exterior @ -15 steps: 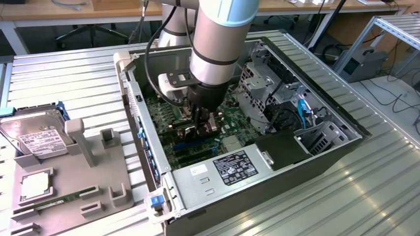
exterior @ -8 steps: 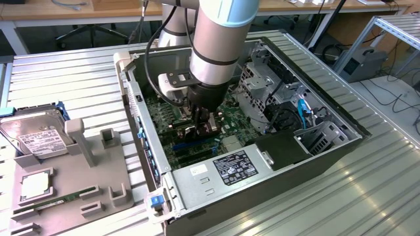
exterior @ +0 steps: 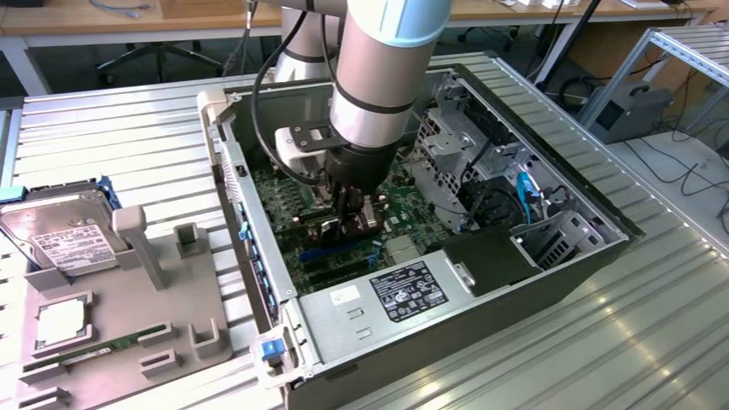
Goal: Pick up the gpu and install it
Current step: 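Insert the gpu into the slot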
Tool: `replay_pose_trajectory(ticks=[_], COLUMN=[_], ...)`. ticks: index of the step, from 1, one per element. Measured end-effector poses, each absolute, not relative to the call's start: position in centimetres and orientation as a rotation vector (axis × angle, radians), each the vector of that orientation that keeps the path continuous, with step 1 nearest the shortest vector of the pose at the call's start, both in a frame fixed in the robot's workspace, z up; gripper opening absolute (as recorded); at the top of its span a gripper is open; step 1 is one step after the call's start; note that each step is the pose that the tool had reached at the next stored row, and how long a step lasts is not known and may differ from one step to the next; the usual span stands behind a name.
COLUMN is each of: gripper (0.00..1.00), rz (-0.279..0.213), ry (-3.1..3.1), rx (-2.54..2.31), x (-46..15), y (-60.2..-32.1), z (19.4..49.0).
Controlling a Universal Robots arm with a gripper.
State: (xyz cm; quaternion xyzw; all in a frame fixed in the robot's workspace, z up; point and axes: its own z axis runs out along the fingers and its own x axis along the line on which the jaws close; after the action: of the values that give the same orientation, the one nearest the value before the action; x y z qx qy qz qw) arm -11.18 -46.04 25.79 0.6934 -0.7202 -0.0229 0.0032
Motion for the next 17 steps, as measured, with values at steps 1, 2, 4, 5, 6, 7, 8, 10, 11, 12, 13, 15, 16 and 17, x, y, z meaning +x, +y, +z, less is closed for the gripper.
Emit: replay_pose_trajectory(ticks=[1,2,4,5,6,7,8,10,11,12,13,15,16,17], gripper=[0.27,0.27,0.27,0.27,0.27,0.27,0.27,0.27,0.27,0.27,0.27,0.27,0.27,0.27], rz=[-0.072,-0.072,-0.072,-0.072,-0.072,-0.072,-0.072,-0.072,-0.072,-0.073,-0.073,-0.072,-0.073,-0.073], ry=[-2.258,-2.258,-2.258,-2.258,-2.258,-2.258,-2.258,-2.257,-2.254,-2.25,-2.246,-2.243,-2.243,-2.243], rx=[2.174,2.174,2.174,2.174,2.174,2.174,2.174,2.175,2.179,2.183,2.187,2.19,2.19,2.19], x=[-11.18,-11.18,-11.18,-11.18,-11.18,-11.18,-11.18,-11.19,-11.19,-11.19,-11.19,-11.19,-11.19,-11.19], y=[-46.04,-46.04,-46.04,-46.04,-46.04,-46.04,-46.03,-46.03,-46.03,-46.03,-46.04,-46.04,-46.04,-46.03], z=[25.79,25.79,25.78,25.77,25.77,25.77,25.75,25.74,25.74,25.75,25.75,25.74,25.7,25.65])
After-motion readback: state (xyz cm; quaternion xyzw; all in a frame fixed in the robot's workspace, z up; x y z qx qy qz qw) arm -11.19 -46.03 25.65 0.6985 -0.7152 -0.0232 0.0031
